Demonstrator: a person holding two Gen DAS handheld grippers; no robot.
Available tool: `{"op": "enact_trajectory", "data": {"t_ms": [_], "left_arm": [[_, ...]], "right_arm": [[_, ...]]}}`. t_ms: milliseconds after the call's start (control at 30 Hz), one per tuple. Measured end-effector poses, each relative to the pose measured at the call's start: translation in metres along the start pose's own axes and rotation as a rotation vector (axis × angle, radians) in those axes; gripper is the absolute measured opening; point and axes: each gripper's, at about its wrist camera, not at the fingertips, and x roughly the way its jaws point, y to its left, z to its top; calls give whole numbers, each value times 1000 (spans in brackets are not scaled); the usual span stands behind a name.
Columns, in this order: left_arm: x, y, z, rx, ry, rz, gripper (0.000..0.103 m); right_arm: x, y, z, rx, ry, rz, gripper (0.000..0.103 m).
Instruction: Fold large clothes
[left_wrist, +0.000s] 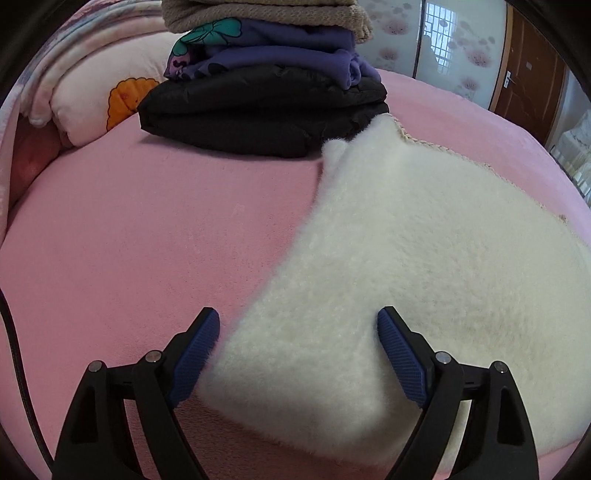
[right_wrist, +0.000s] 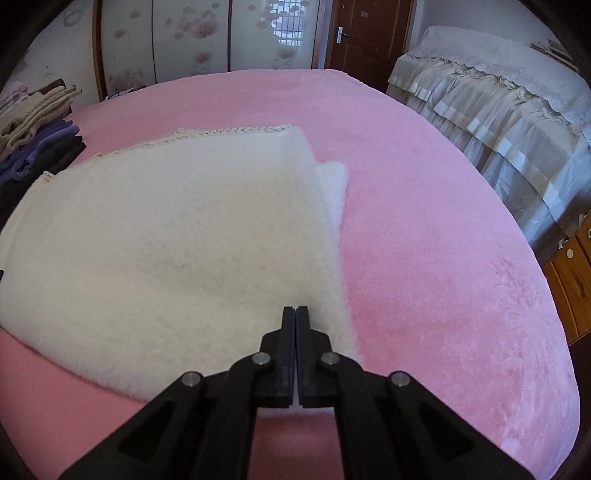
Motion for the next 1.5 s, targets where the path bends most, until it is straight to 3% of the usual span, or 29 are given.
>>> {"op": "enact_trajectory", "data": {"t_ms": [200,267,467,733,967,1200,1500], "left_arm": [[-9,7,16,-21,80,-35,86],[-23,9,22,-29,68,-70,86],[-82,23,26,-106,27,-206,86],[-114,42,2,-219,68,-375,86],[-82,38,-35,-244,144,-462,86],[-31,20,-54,-326,208,-600,85],[-3,4,-49,-345,187,-619,85]], "right_arm": [[1,8,6,14,27,-35,2],[-3,9,8,28,45,-21,3],[-30,11,12,128,64,123,6],[-91,57,14,107,-60,263,7],[-118,104,13,-1,-158,301,7],[-105,135,8,-61,-145,318,7],[-82,159,4,-96,-116,311,7]]}}
